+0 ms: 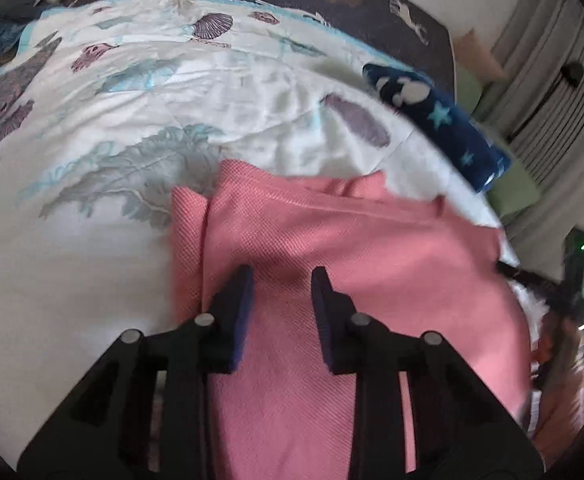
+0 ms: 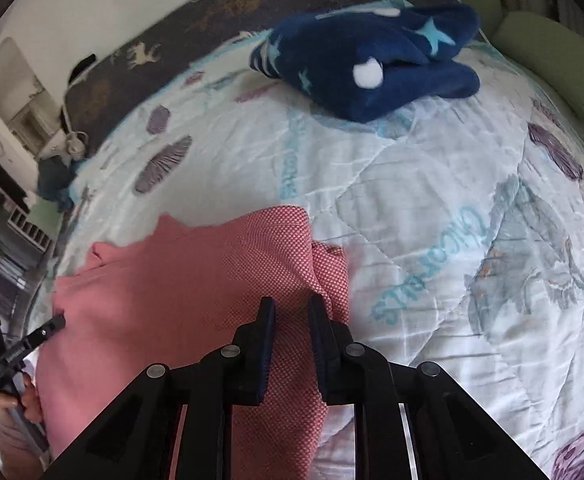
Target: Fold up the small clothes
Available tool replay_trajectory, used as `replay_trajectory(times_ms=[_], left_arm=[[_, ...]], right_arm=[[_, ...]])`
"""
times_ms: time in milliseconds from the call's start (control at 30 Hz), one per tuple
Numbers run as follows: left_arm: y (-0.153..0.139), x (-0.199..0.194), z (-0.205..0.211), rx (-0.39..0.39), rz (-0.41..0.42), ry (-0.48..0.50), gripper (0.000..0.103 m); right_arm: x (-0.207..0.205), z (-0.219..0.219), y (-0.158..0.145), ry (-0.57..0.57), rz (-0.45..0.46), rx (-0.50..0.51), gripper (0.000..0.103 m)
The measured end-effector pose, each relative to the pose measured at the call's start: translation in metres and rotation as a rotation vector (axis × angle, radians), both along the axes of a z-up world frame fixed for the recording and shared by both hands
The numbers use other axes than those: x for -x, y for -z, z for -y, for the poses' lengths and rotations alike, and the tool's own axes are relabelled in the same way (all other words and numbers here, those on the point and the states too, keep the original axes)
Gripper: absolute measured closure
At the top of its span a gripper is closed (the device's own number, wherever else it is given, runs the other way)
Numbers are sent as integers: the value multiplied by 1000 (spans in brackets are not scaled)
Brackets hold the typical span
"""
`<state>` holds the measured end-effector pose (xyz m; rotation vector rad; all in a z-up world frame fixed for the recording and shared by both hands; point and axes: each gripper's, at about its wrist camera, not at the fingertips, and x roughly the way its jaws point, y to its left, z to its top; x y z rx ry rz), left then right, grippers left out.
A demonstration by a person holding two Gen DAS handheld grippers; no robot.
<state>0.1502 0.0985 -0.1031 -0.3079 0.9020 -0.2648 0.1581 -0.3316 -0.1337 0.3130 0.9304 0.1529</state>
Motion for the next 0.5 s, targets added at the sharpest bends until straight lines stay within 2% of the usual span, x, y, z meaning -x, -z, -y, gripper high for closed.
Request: replay_trajectory(times_ms=[100, 167, 233, 300, 367, 500], left_arm=[[-17, 11, -3, -28, 21, -46, 59], [-27, 27, -12, -77, 67, -84, 47], [-28, 37, -21, -106, 78, -114, 41], [-25, 48, -37, -120, 52, -157, 40], [-20, 57, -51, -94, 28, -201, 40], [-19, 79, -72, -58, 29, -252, 40]], right_arm=[[8, -5, -14, -2, 8, 62, 84], [20, -14, -29, -4, 32, 96, 84], [38, -29, -45, -60, 80, 109, 82], [55, -50, -53, -138, 103, 114, 74], [72, -79, -54, -234, 108, 132, 67], [107, -155, -49, -447, 128, 233, 64]])
